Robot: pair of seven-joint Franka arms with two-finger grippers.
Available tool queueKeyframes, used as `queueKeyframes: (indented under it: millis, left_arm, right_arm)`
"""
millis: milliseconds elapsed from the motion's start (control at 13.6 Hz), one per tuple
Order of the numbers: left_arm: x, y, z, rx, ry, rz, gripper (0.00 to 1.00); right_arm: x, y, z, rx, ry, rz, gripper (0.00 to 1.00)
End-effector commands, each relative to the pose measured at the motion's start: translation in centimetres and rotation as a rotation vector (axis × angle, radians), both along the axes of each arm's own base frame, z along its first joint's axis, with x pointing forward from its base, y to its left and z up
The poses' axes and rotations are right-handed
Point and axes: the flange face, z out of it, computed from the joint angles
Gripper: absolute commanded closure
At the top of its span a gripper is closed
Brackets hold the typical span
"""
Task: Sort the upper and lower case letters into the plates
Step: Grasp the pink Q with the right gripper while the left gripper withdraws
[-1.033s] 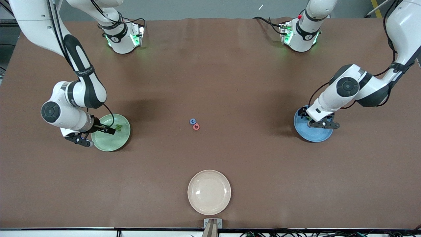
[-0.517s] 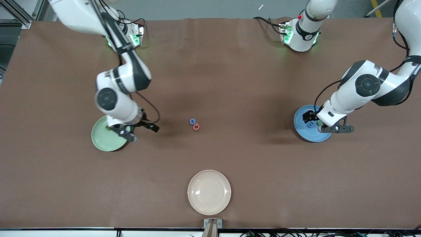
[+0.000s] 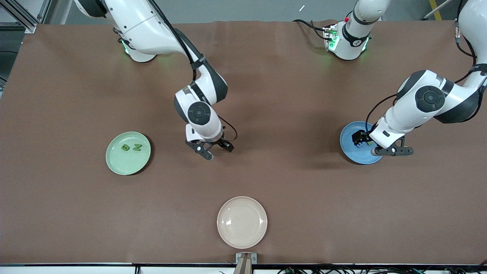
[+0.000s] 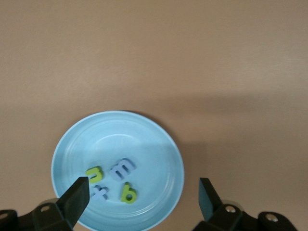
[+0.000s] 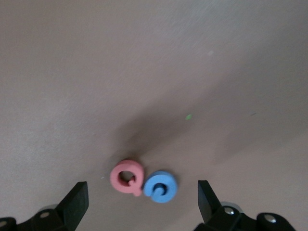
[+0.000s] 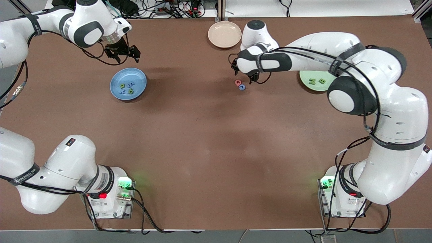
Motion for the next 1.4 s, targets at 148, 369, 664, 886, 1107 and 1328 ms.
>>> queueKeyframes:
  millis: [148, 369, 664, 886, 1107, 1328]
  left_arm:
    - [1.8, -1.2, 2.9, -0.028, 0.074, -0.069, 0.0]
    - [2.4, -3.0, 4.5, -0.056, 0.1, -0.047, 0.0]
    - [2.6, -3.7, 7.2, -0.101, 0.111, -0.022, 0.0]
    - [2.4, -3.2, 8.3, -0.083, 0.113, -0.017, 0.0]
    - [2.4, -1.7, 12.9, -0.075, 0.145, 0.009, 0.0]
    - [1.7, 0.1, 17.4, -0.047, 0.061, 0.051, 0.0]
  right_arm:
    - [0.9, 0.2, 0.0, -0.095, -0.08, 0.242, 0.0]
    - [0.7, 0.3, -1.0, -0.097, -0.077, 0.32, 0.0]
    - [-0.3, 2.0, -2.4, -0.047, -0.121, 0.315, 0.0]
    - [-0.8, 2.7, -3.7, -0.019, -0.136, 0.327, 0.0]
    - [-0.8, 2.7, -3.7, -0.02, -0.137, 0.356, 0.05]
    - [-1.1, 3.0, -3.8, -0.024, -0.131, 0.361, 0.2]
